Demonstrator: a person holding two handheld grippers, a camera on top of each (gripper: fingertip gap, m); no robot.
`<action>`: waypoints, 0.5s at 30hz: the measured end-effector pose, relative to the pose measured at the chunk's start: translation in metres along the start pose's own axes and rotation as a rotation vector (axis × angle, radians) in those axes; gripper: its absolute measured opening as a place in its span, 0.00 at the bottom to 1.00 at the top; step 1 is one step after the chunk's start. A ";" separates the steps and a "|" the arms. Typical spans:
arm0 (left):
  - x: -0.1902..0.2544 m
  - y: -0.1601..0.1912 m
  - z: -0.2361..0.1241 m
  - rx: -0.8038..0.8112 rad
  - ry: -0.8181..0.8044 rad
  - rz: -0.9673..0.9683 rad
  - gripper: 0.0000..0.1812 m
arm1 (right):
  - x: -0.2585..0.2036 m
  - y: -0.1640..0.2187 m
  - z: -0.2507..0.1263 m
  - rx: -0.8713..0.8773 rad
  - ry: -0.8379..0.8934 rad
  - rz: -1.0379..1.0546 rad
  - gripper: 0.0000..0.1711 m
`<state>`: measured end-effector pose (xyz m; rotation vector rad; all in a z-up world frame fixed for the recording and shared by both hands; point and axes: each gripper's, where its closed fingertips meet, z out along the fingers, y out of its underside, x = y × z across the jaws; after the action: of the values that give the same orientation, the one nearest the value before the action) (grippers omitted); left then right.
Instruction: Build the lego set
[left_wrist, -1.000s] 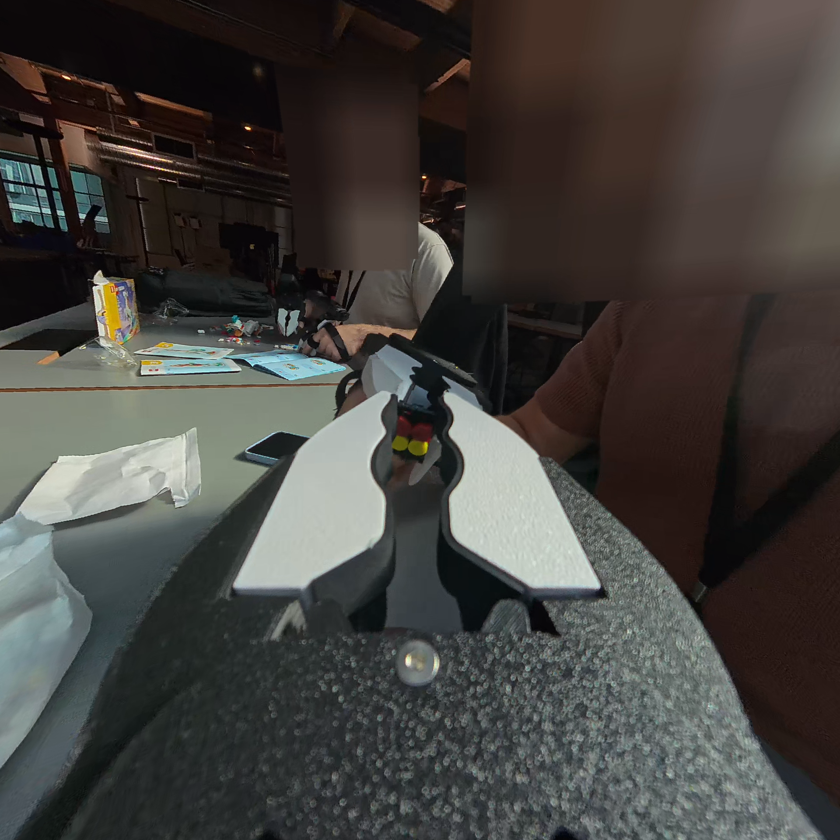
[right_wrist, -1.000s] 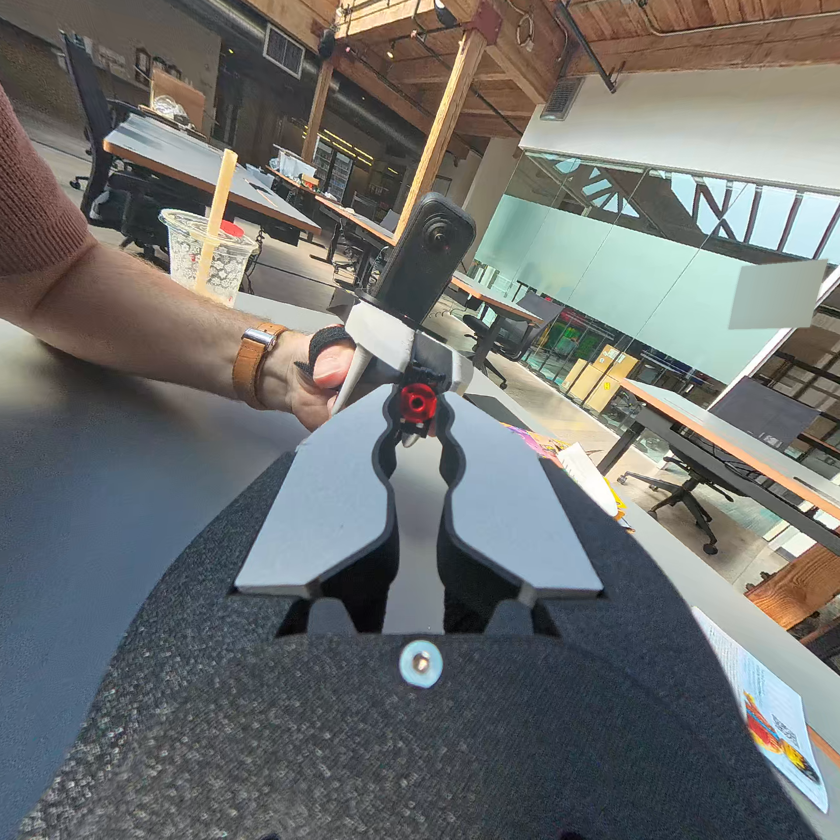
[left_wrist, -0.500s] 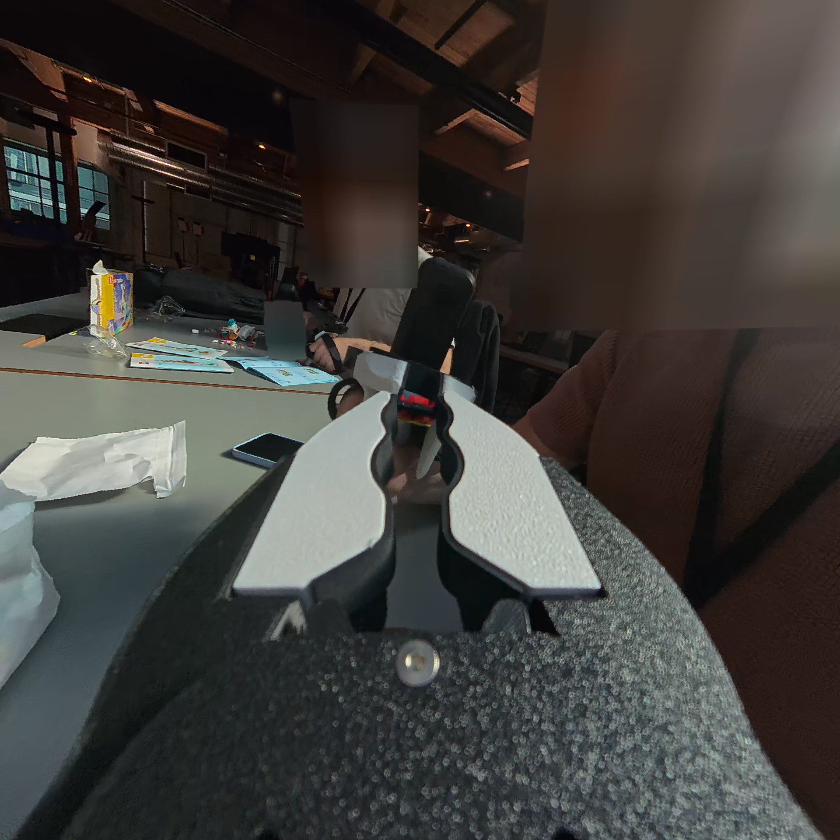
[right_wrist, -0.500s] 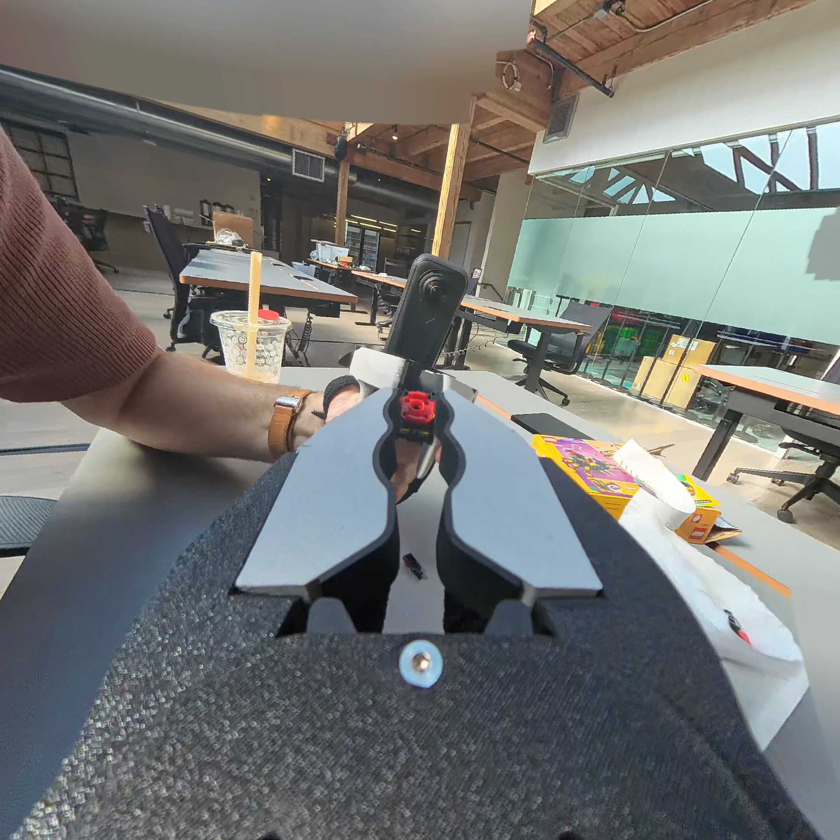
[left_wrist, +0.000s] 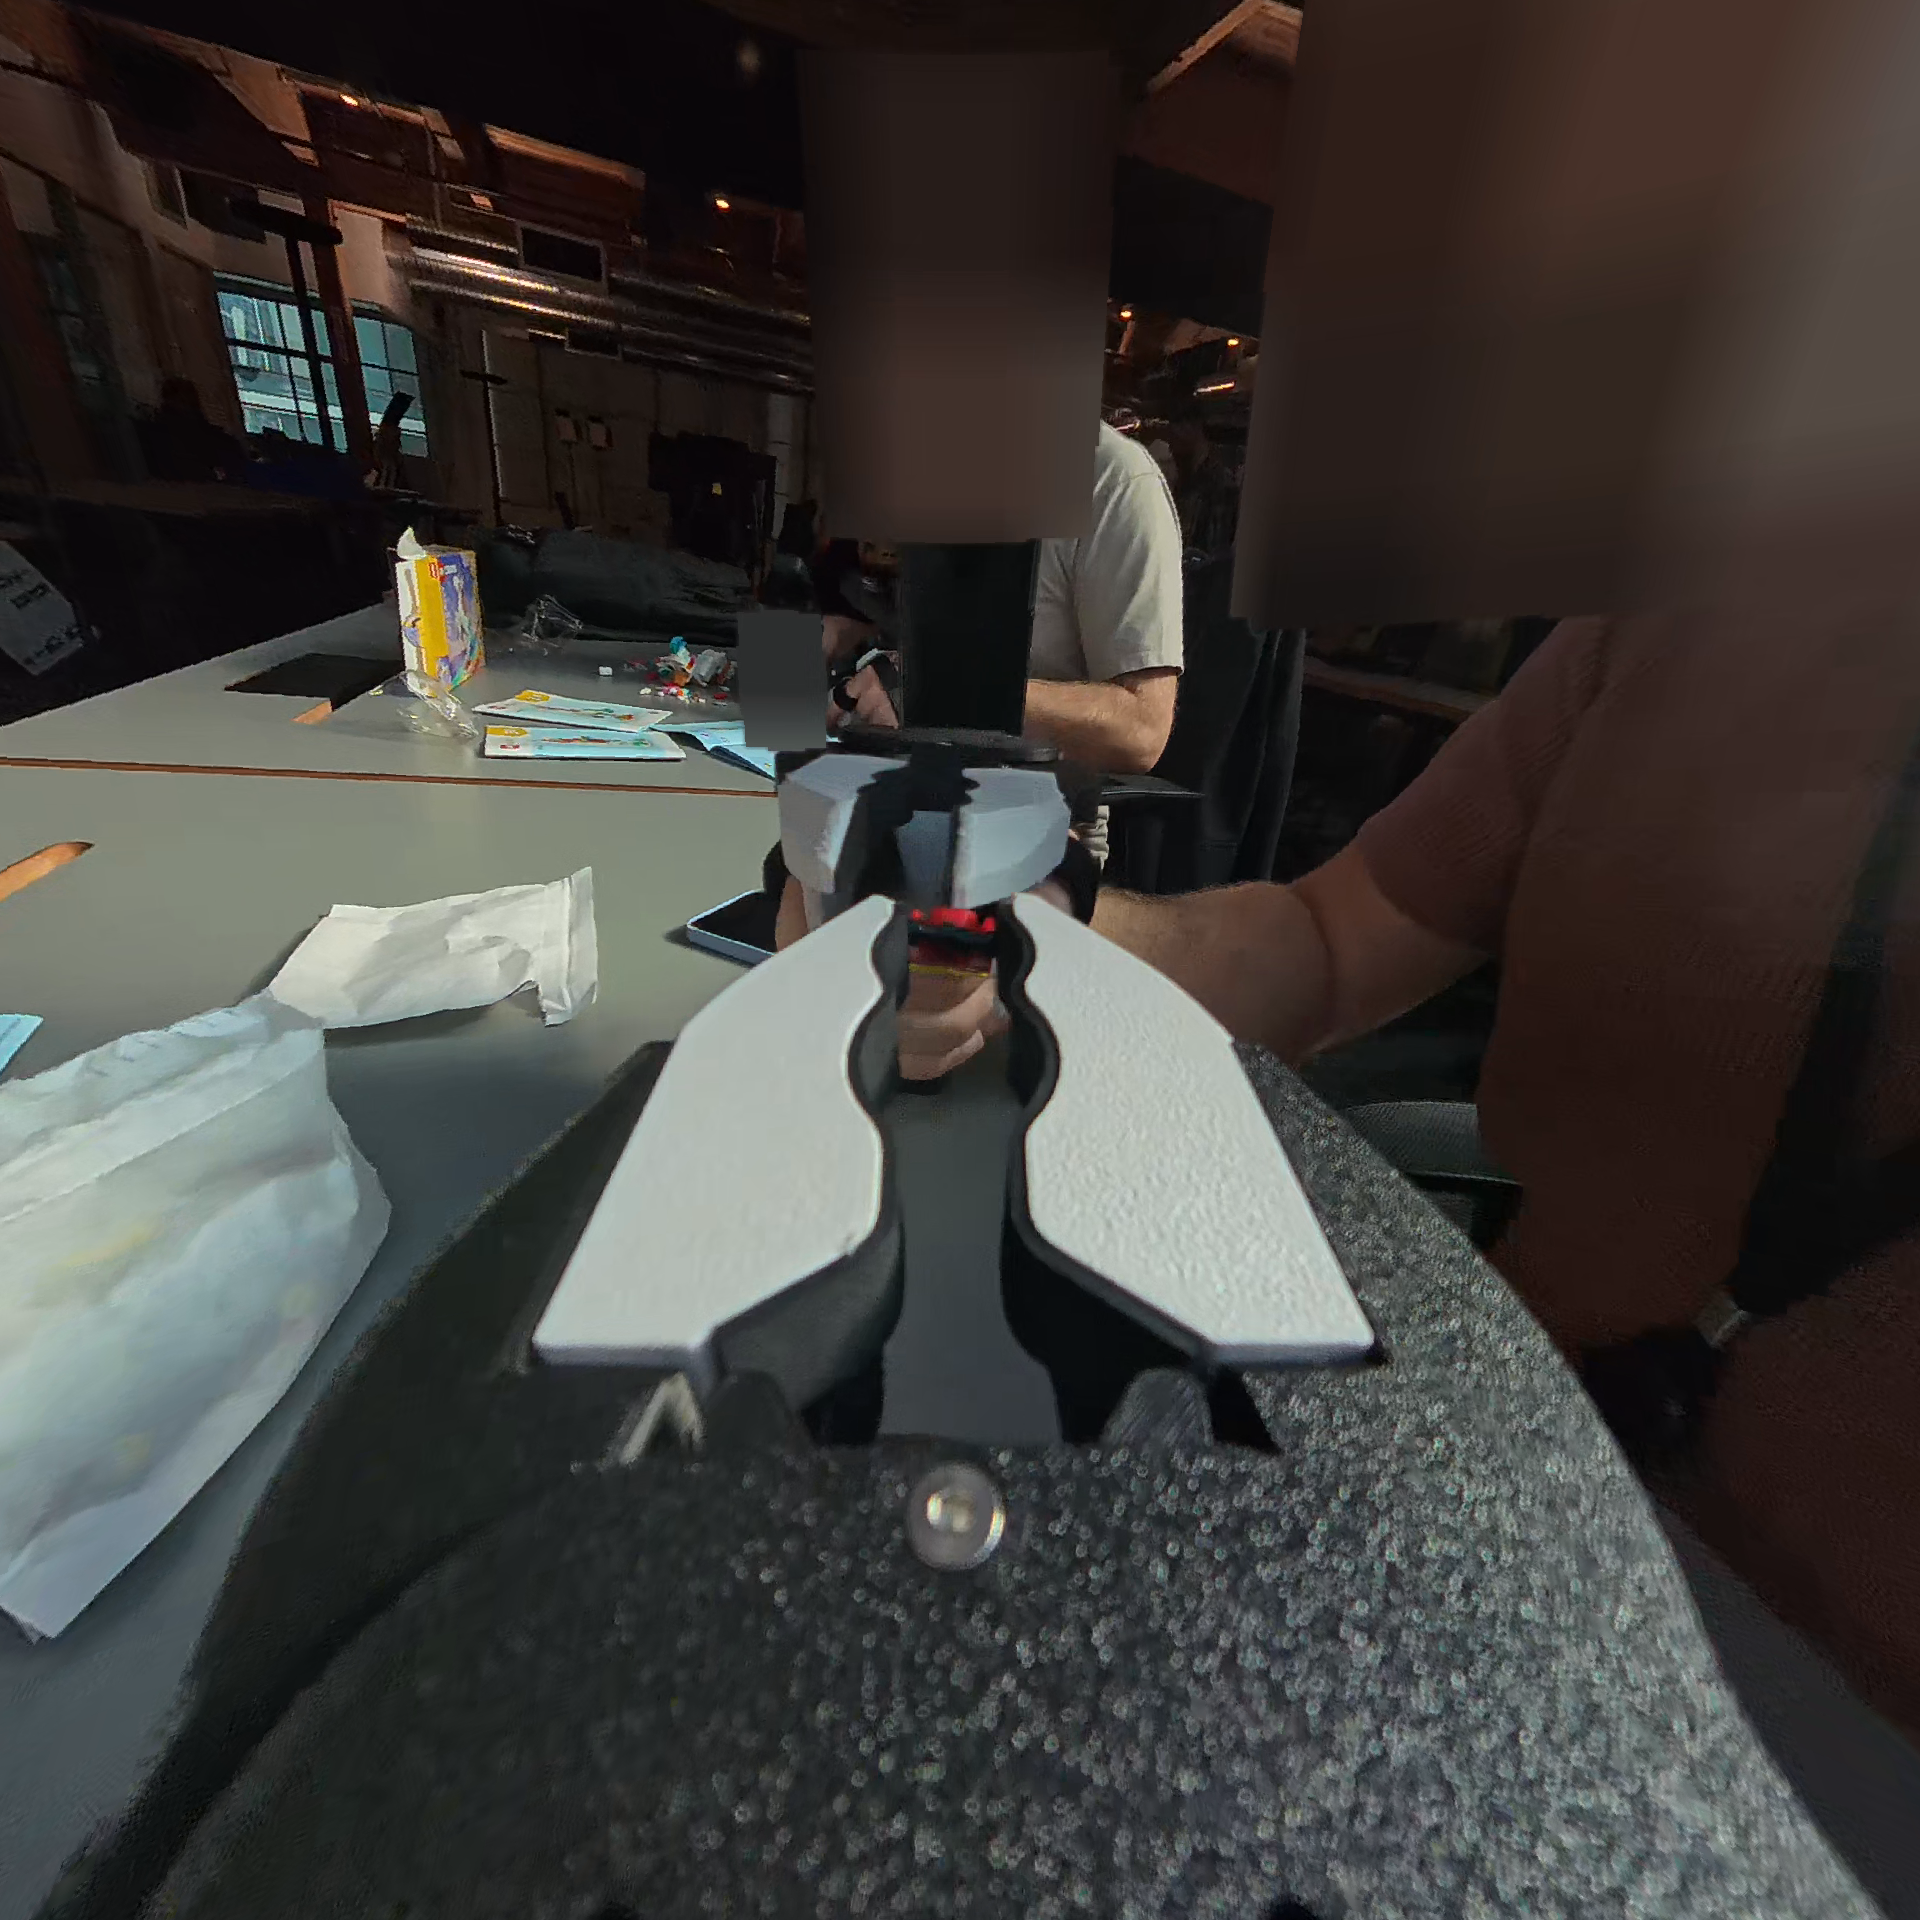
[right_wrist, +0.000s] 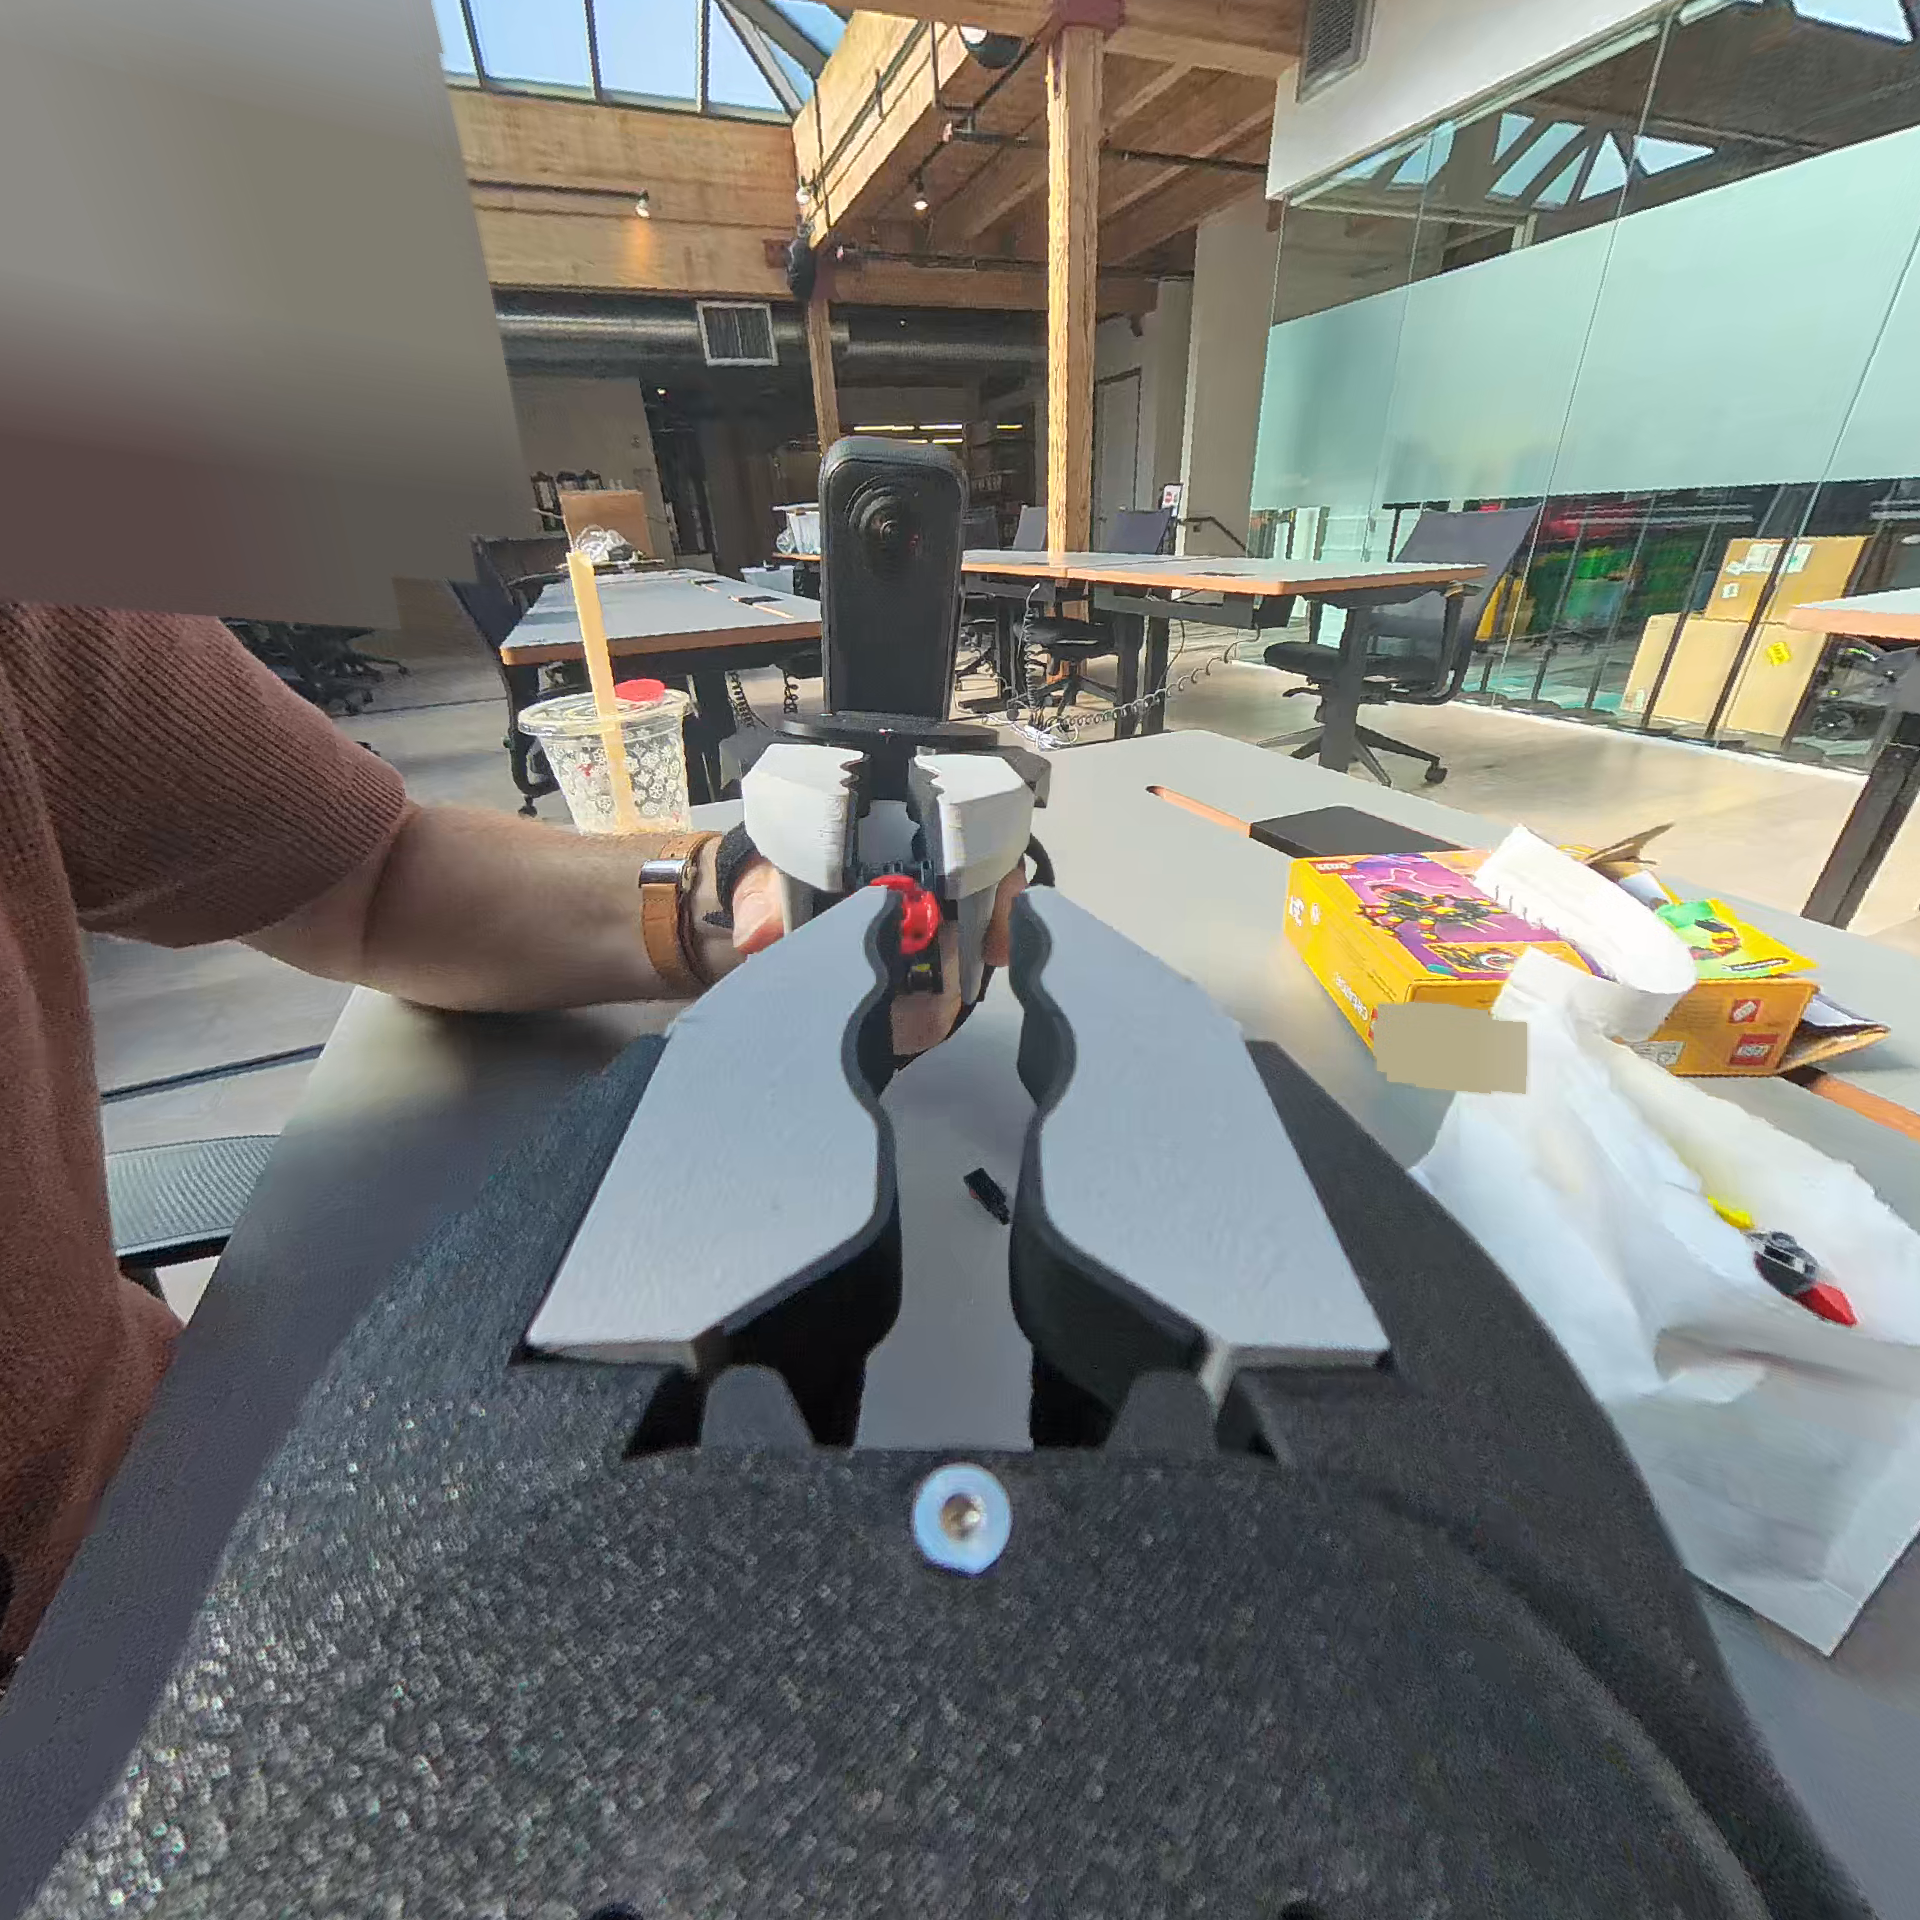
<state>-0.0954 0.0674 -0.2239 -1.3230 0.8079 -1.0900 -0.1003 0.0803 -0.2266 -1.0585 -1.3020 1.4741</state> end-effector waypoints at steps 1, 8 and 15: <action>0.001 0.000 0.000 -0.007 -0.001 0.013 0.09 | -0.005 0.001 0.002 -0.013 -0.015 -0.019 0.10; 0.000 0.002 0.000 -0.018 0.004 0.013 0.09 | -0.011 0.009 0.006 -0.053 -0.047 -0.015 0.10; 0.001 0.004 0.002 -0.036 0.007 0.028 0.09 | -0.012 0.013 0.008 -0.062 -0.049 -0.023 0.10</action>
<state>-0.0928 0.0666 -0.2270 -1.3344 0.8526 -1.0629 -0.1056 0.0657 -0.2384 -1.0493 -1.3977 1.4596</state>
